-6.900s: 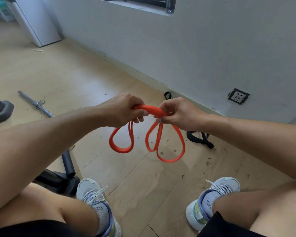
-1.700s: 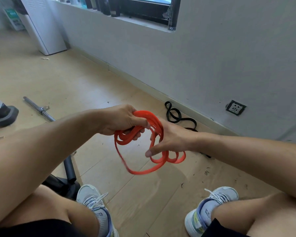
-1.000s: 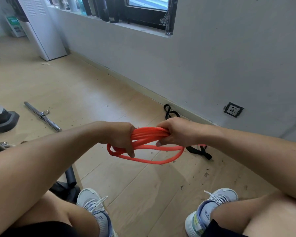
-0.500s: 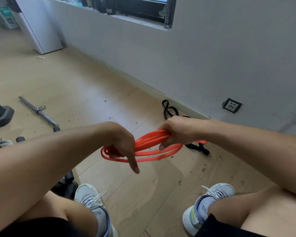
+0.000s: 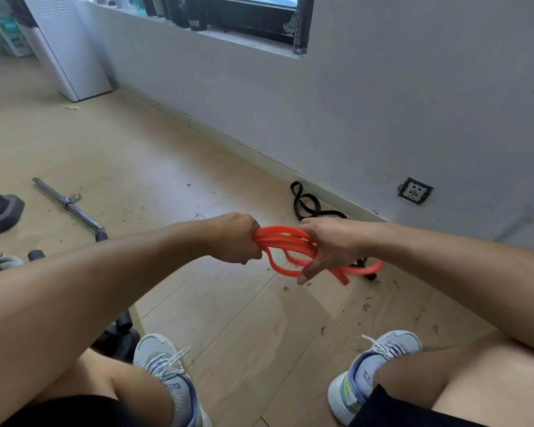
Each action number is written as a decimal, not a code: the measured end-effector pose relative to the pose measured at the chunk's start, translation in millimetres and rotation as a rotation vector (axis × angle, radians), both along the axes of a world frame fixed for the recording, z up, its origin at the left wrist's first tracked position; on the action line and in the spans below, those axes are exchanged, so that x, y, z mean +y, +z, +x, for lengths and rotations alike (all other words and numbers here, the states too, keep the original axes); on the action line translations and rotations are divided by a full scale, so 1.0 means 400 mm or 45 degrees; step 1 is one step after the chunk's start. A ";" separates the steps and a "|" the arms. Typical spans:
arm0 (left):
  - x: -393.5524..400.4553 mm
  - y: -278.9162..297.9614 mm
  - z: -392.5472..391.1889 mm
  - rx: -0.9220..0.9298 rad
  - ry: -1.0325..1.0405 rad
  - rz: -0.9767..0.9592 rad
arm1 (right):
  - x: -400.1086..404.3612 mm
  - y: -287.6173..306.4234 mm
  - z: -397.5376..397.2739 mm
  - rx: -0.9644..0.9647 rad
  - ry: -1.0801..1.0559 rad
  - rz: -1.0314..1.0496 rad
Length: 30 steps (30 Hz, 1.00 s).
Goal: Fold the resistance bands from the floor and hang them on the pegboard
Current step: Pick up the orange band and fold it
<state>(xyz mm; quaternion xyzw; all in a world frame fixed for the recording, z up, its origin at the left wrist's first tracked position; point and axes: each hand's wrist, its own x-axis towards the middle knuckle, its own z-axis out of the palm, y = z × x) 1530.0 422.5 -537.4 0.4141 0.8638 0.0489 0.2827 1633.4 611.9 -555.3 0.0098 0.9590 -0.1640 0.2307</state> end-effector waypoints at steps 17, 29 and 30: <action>0.082 -0.069 -0.076 -0.398 0.204 0.369 | 0.058 -0.097 -0.044 0.146 -0.444 -0.675; 0.341 -0.140 -0.295 -0.453 0.124 0.314 | 0.335 -0.122 -0.206 0.121 -0.746 -0.766; 0.356 -0.087 -0.299 -0.429 0.076 0.317 | 0.344 -0.067 -0.202 0.120 -0.773 -0.771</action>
